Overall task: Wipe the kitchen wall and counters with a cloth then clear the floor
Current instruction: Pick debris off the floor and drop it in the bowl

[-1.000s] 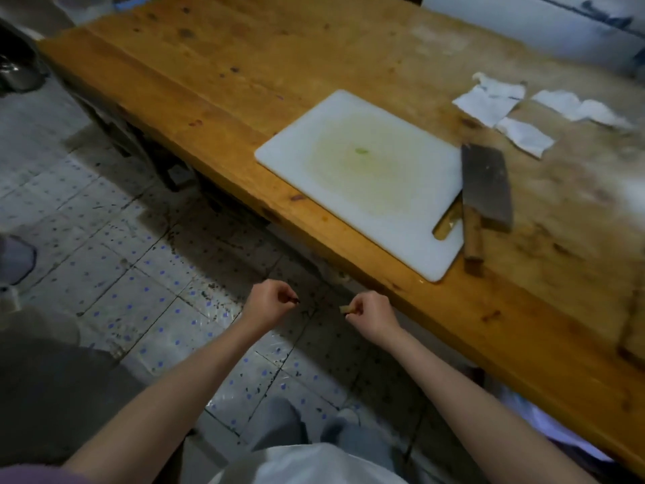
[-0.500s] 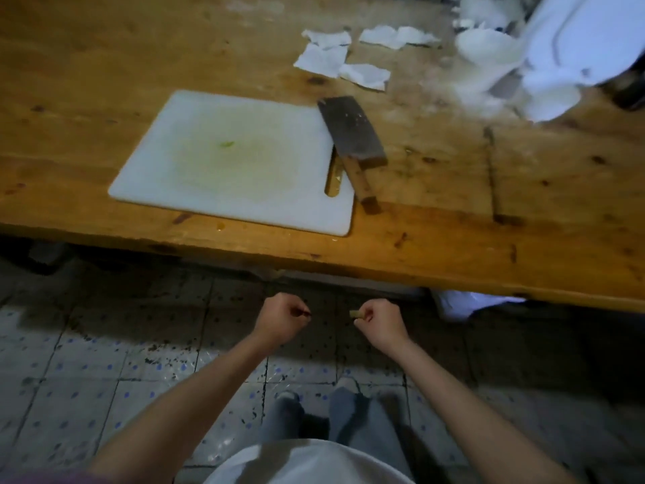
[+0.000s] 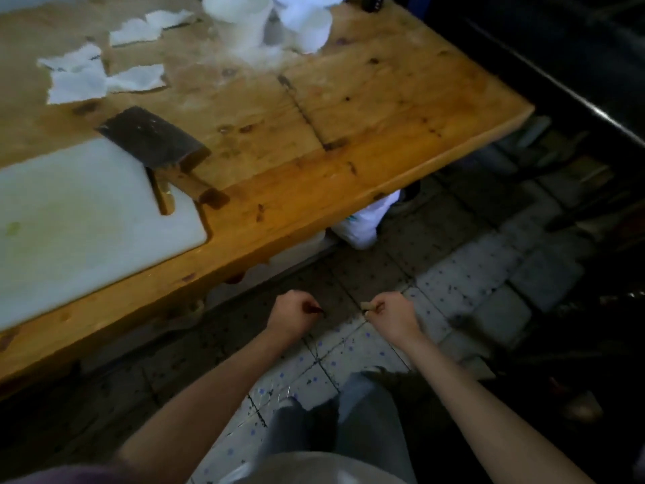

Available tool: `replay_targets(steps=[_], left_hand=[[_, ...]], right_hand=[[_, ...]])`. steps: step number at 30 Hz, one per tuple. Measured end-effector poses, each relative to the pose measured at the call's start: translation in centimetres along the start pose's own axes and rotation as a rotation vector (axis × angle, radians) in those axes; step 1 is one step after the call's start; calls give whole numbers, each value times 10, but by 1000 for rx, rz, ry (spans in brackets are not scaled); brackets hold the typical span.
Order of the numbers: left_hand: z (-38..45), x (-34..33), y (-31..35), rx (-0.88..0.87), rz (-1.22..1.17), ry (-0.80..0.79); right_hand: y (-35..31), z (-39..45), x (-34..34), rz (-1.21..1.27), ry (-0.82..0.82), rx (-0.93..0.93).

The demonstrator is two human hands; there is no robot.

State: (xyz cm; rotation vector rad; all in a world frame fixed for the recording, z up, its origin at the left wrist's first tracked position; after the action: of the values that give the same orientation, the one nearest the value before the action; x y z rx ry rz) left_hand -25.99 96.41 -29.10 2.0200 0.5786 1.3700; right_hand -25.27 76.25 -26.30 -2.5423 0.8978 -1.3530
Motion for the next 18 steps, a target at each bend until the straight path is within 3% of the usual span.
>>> replay_targets(steps=[18], left_hand=[[208, -77, 186, -289, 2, -107]], right_hand=[[143, 90, 170, 244, 208, -259]])
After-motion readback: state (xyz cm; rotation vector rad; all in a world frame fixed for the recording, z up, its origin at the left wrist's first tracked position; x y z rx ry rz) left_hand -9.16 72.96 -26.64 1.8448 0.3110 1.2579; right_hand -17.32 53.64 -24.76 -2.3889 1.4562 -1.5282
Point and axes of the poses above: each hand's wrist, its own z-axis towards the middle knuckle, its own x-axis out of the back of the hand, y = z × x, the point moved 4 cm from there along z, towards the middle knuckle, and after that the axes turned 13 degrees about -x, right-handed, at the moved point
